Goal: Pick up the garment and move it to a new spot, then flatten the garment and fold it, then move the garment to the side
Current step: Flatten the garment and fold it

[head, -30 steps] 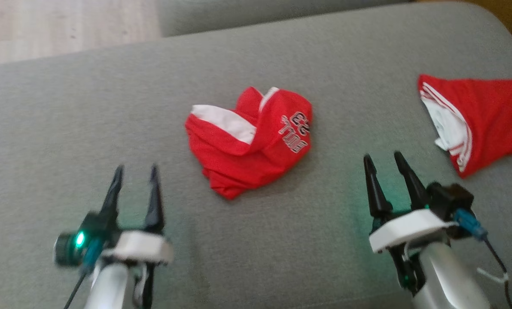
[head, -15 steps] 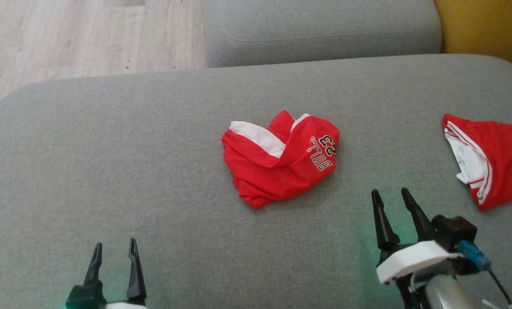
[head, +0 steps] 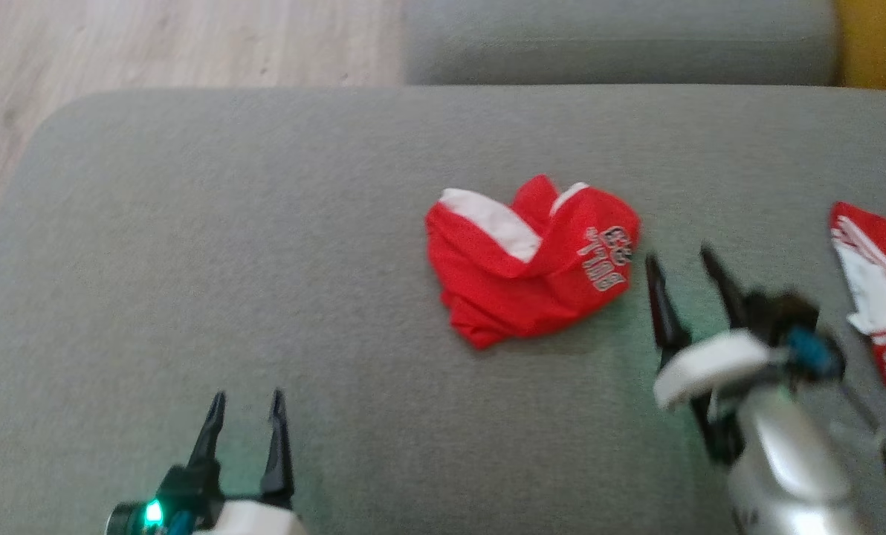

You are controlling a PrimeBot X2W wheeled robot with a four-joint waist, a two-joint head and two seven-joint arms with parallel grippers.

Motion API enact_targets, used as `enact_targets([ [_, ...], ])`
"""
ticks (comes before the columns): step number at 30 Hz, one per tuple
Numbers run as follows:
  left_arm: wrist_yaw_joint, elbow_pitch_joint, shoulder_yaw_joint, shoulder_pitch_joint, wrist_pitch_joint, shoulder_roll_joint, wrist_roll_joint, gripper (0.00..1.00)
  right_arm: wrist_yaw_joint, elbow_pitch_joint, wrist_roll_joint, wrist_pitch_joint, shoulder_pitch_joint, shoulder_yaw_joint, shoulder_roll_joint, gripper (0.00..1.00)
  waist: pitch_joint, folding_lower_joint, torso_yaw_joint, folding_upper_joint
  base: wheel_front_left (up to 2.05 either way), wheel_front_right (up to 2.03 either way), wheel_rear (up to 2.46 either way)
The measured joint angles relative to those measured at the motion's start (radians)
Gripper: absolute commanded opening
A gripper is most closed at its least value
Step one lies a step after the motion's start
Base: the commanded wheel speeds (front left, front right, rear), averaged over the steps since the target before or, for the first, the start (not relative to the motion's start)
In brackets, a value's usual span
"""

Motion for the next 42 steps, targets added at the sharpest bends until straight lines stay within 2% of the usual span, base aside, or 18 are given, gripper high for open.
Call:
enact_targets([
  [1,-0.002,0.0,-0.021,-0.028,0.0,0.0,-0.003,1.0,0.0,0.043,-0.021,0.0,-0.093,-0.014,-0.011,1.0,0.018,0.0,0.028,0.0,0.0,0.0,0.0],
  [3,-0.004,0.0,-0.047,-0.058,0.0,0.0,-0.01,1.0,0.0,0.106,-0.034,0.0,-0.182,-0.025,-0.033,1.0,0.038,0.0001,0.059,0.0,0.0,0.0,0.0],
  [9,-0.002,-0.001,-0.105,-0.092,0.0,0.0,-0.048,1.0,0.0,0.286,-0.074,0.043,-0.357,-0.066,-0.088,1.0,0.105,0.0001,0.148,0.0,0.0,0.0,0.0],
  [19,0.008,-0.01,-0.146,-0.173,0.0,-0.002,-0.079,1.0,0.0,0.487,-0.139,0.091,-0.479,-0.098,-0.154,1.0,0.212,0.0002,0.247,0.0,0.0,0.0,0.0],
  [25,0.017,-0.021,-0.145,-0.179,0.0,-0.001,-0.08,1.0,0.0,0.557,-0.15,0.096,-0.501,-0.107,-0.153,1.0,0.237,0.0,0.27,0.0,0.0,0.0,0.0],
  [26,0.019,-0.021,-0.144,-0.18,0.0,-0.002,-0.08,1.0,0.0,0.567,-0.151,0.094,-0.508,-0.101,-0.152,0.95,0.237,-0.0001,0.266,0.0,0.0,0.0,0.0],
  [27,0.02,-0.021,-0.144,-0.179,0.0,-0.002,-0.08,1.0,0.0,0.574,-0.156,0.094,-0.511,-0.094,-0.152,0.44,0.236,-0.0001,0.261,0.0,0.0,0.0,0.0],
  [28,0.02,-0.021,-0.144,-0.179,0.0,-0.002,-0.08,1.0,0.0,0.579,-0.157,0.093,-0.511,-0.089,-0.152,0.2,0.235,-0.0002,0.257,0.0,0.0,0.0,0.0],
  [29,0.021,-0.021,-0.143,-0.179,0.0,-0.001,-0.08,1.0,0.0,0.583,-0.157,0.088,-0.511,-0.081,-0.15,0.0,0.234,-0.0001,0.252,0.0,0.0,0.0,0.0],
  [34,0.016,-0.021,-0.146,-0.179,0.0,-0.002,-0.079,1.0,0.0,0.594,-0.157,0.033,-0.506,-0.074,-0.148,0.0,0.221,0.0,0.233,0.0,0.0,0.0,0.0],
  [37,0.015,-0.024,-0.149,-0.179,0.0,-0.002,-0.079,1.0,0.0,0.542,-0.154,0.016,-0.496,-0.083,-0.149,0.0,0.202,0.0,0.228,0.0,0.0,0.0,0.0],
  [42,0.014,-0.025,-0.155,-0.174,0.0,-0.001,-0.079,1.0,0.0,0.222,-0.103,0.009,-0.494,-0.06,-0.12,0.0,0.153,-0.0001,0.23,0.0,0.0,0.0,0.0],
])
